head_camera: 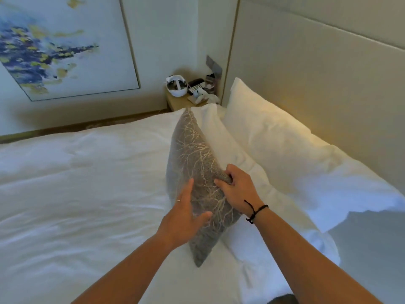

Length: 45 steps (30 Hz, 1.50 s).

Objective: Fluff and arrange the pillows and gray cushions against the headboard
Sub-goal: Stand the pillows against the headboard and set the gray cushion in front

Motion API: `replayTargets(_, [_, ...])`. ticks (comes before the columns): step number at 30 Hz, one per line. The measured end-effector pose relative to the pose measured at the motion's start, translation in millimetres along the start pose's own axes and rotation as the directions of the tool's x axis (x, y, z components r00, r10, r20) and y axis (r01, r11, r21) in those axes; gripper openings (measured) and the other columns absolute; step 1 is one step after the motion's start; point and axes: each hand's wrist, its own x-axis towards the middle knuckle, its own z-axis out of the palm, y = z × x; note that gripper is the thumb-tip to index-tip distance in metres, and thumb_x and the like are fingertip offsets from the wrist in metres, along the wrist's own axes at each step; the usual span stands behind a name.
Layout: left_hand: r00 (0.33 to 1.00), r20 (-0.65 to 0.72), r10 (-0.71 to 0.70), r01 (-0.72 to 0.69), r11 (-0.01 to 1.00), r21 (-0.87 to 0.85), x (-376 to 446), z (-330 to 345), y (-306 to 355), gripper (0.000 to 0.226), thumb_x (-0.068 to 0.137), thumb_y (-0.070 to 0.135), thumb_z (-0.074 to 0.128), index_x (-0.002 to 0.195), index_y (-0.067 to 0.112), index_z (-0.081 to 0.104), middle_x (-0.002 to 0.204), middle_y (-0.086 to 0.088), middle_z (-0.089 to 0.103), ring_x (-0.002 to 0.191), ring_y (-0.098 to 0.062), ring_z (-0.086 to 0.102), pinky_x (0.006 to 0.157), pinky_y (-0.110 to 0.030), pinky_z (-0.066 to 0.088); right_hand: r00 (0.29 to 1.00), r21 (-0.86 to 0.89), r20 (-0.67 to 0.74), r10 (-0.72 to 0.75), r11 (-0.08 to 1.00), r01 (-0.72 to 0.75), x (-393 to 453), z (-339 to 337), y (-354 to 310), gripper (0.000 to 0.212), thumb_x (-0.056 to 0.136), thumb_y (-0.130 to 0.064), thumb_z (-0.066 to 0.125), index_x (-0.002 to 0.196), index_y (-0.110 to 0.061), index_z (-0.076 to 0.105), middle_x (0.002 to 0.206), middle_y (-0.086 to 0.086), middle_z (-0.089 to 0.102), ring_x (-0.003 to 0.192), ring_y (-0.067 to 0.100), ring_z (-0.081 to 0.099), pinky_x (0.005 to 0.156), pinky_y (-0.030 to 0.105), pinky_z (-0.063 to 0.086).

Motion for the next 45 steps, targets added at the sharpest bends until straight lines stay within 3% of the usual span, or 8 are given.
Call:
replayTargets(4, [0.995,0.103,-0.013,0.014,1.0,-0.009,24,43,25,0.098,0.082,0.066,0.062,0.15,0.048,-0.006,0.162,0.013,0.013,0.146,-0.009,0.023,0.115,-0.041,0.032,0.969,-0.094,0.045,0.245,0.966,-0.24,-2,-33,79,0.032,0.092,-0.038,0.061,0.08,-0.023,0.035,0.068,0.001,0.05,0.059,0.023,0.048,0.052,0.032,0.036])
replayTargets(7, [0.992,0.129,-0.017,0.009,0.998,0.067,34,51,33,0.094,0.083,0.065,0.059,0.15,0.047,-0.004,0.163,0.009,0.014,0.146,-0.011,0.023,0.116,-0.042,0.031,0.959,-0.156,0.129,0.254,0.96,-0.233,2,-38,92,0.029,0.092,-0.043,0.058,0.089,-0.023,0.036,0.071,0.001,0.054,0.059,0.019,0.05,0.052,0.032,0.039])
replayTargets(14, [0.992,0.123,0.03,-0.056,0.974,0.218,63,51,52,0.083,0.084,0.067,0.055,0.146,0.057,-0.001,0.164,0.007,-0.003,0.144,-0.02,0.028,0.112,-0.046,0.034,0.944,-0.288,0.118,0.307,0.921,-0.264,6,-20,77,0.029,0.094,-0.042,0.053,0.104,-0.023,0.034,0.075,-0.001,0.053,0.061,0.019,0.053,0.048,0.031,0.037])
replayTargets(19, [0.99,0.075,0.115,-0.134,0.93,0.342,94,52,64,0.072,0.089,0.067,0.044,0.151,0.042,0.015,0.164,0.004,0.001,0.149,-0.026,0.006,0.118,-0.049,0.024,0.904,-0.334,0.251,0.347,0.907,-0.256,13,-39,67,0.034,0.093,-0.045,0.051,0.111,-0.019,0.038,0.084,0.001,0.055,0.069,0.021,0.054,0.06,0.037,0.048])
replayTargets(23, [0.969,0.025,0.245,-0.23,0.866,0.444,119,51,86,0.065,0.093,0.063,0.039,0.149,0.035,0.025,0.163,-0.003,0.013,0.149,-0.027,0.008,0.12,-0.05,0.017,0.886,-0.24,0.344,0.31,0.942,-0.236,15,-67,62,0.052,0.086,-0.059,0.056,0.123,-0.024,0.044,0.123,0.003,0.06,0.103,0.022,0.06,0.084,0.034,0.05])
replayTargets(28, [0.976,0.018,0.216,-0.199,0.861,0.467,137,57,115,0.062,0.095,0.064,0.035,0.148,0.032,0.03,0.163,-0.003,0.017,0.149,-0.028,0.014,0.119,-0.052,0.016,0.922,-0.206,0.24,0.304,0.944,-0.258,13,-123,75,0.058,0.086,-0.06,0.056,0.132,-0.027,0.045,0.136,-0.001,0.053,0.115,0.018,0.056,0.097,0.036,0.047])
replayTargets(36, [0.962,0.11,0.251,-0.272,0.825,0.495,203,81,157,0.049,0.098,0.052,0.04,0.143,0.035,0.037,0.16,0.002,0.027,0.145,-0.021,0.027,0.119,-0.047,0.023,0.945,-0.434,0.0,0.328,0.851,-0.296,42,-222,142,0.047,0.092,-0.049,0.055,0.133,-0.027,0.045,0.132,-0.002,0.057,0.11,0.02,0.057,0.091,0.035,0.048])
replayTargets(45, [0.97,0.14,0.197,-0.24,0.709,0.663,306,128,217,0.043,0.1,0.031,0.044,0.144,0.03,0.042,0.154,0.005,0.037,0.138,-0.019,0.039,0.111,-0.038,0.036,0.955,-0.572,0.034,0.295,0.789,-0.224,127,-255,226,0.058,0.087,-0.059,0.052,0.133,-0.023,0.044,0.124,0.002,0.06,0.11,0.026,0.058,0.088,0.039,0.048])
